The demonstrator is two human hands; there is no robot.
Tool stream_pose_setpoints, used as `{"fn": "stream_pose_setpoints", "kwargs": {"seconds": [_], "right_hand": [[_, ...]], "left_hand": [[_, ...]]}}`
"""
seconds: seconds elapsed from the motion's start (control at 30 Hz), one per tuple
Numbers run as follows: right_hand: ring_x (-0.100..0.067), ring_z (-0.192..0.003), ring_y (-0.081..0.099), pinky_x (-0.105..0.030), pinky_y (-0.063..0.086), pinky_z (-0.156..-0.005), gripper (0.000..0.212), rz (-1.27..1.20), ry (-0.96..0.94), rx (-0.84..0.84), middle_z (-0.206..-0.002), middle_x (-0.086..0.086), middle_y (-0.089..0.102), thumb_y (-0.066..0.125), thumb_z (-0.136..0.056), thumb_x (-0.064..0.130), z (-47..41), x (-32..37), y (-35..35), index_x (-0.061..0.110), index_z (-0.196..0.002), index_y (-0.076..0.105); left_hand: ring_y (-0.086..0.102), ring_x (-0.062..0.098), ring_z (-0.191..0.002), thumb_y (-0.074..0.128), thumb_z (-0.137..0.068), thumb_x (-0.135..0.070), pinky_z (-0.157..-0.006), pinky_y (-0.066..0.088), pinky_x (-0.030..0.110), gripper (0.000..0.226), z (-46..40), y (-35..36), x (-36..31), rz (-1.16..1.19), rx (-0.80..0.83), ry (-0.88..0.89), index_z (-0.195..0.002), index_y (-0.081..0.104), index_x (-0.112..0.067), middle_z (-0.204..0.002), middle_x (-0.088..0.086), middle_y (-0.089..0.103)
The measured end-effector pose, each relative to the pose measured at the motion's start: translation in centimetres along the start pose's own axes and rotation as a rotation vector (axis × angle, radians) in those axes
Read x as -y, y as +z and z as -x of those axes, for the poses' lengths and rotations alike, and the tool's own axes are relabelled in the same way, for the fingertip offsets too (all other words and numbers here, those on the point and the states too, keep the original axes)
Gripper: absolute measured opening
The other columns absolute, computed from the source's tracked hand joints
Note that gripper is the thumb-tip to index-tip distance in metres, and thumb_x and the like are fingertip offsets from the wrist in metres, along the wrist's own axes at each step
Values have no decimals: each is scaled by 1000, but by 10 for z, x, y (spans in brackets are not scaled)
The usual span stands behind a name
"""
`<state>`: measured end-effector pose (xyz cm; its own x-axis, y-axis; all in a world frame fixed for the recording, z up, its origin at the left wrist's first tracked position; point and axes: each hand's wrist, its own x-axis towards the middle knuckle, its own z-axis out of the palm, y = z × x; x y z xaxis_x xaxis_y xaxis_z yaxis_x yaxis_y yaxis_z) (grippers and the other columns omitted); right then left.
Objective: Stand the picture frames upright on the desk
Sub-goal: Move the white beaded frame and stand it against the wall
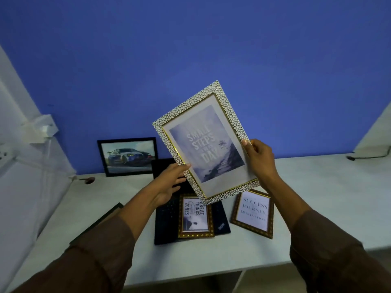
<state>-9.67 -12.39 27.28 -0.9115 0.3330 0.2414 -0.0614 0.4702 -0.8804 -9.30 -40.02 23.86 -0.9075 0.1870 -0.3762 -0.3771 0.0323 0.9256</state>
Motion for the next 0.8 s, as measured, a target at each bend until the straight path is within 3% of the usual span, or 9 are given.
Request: {"fn": "stream_pose_setpoints", "kwargs": {"seconds": [0.2, 0.33, 0.57, 0.67, 0.8], "right_hand": [[-26, -93, 65, -37, 51, -78, 41, 262, -94, 27, -107, -8, 70, 48, -102, 48, -87, -75, -44, 16, -114, 69], [-31, -89, 65, -46, 56, -79, 41, 352, -112, 99, -99, -12, 71, 49, -102, 45, -161, -129, -67, 9, -102, 69], [-33, -84, 66, -33, 44, -68, 27, 425, 3, 220, -83, -8, 68, 56, -100, 37, -279, -224, -86, 18, -81, 56], [-33, -84, 67, -31, 44, -67, 23, 435, 19, 254, -82, -9, 67, 60, -99, 33, -311, -252, -80, 19, -82, 56], [-35, -89, 69, -34, 52, -75, 18, 424, 62, 330, -96, -13, 75, 57, -99, 27, -345, -291, -61, 13, -94, 68]], "left_hand": [[50, 22, -129, 66, -90, -47, -113, 31, 41, 51, -82, 67, -22, 46, -1, 32, -135, 51, -30, -136, -2, 56], [47, 22, -133, 66, -88, -50, -112, 30, 40, 73, -155, 114, -34, 40, -22, 46, -152, 34, -31, -148, -3, 48], [49, 21, -129, 67, -87, -51, -101, 36, 37, 74, -268, 193, -41, 59, -58, -54, -151, 32, -36, -148, -6, 46], [52, 21, -125, 67, -88, -50, -102, 38, 38, 70, -301, 211, -36, 75, -87, -97, -148, 34, -37, -144, -4, 49], [52, 21, -125, 66, -90, -46, -101, 35, 38, 63, -340, 227, -34, 74, -153, -151, -146, 39, -37, -140, -5, 53]]}}
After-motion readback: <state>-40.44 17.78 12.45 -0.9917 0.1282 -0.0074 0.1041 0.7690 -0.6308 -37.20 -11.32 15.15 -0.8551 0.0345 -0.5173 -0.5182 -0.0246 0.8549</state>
